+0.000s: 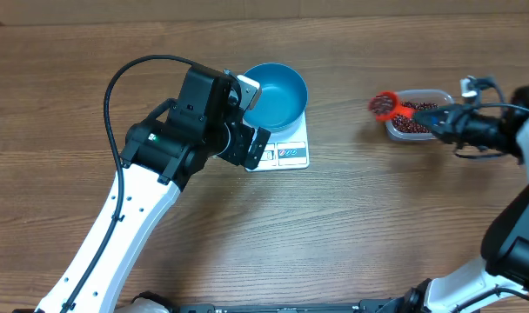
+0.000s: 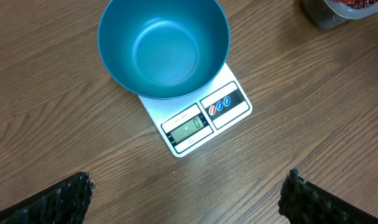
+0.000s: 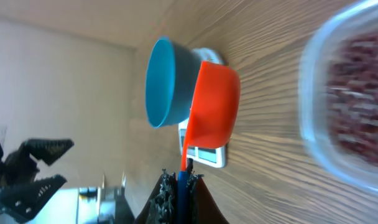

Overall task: Scoop item into bowl and weigh 150g on scale
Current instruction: 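Lift the filled red scoop and carry it over the blue bowl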

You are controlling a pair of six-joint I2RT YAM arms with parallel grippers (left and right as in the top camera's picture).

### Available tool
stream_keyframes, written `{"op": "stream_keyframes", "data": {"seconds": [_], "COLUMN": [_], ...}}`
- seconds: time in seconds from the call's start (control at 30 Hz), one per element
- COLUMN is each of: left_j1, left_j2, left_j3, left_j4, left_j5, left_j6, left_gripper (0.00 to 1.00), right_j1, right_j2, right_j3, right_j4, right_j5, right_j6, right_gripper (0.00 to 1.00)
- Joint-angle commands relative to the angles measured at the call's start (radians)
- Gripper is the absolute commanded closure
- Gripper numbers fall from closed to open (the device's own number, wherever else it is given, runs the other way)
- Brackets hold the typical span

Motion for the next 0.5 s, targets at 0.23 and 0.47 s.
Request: {"op": "stream_keyframes", "data": {"seconds": [0.23, 0.47], "left_j1": [0.004, 0.004], "left_j2": [0.006, 0.006], "left_j3": [0.008, 0.008], "left_j4": [0.002, 0.002], "left_j5": [0.014, 0.014], "left_j6": [0.019, 0.019], "left_gripper": [0.0, 0.0], "right_j1": [0.237, 0.383], "right_j2": [-0.05, -0.05], "right_j3": [0.057, 0.057], "right_j4": [0.165, 0.451], "right_j5": [-0.054, -0.048], "right_j6": [0.174, 0.412], "right_gripper": [0.96, 0.96]}}
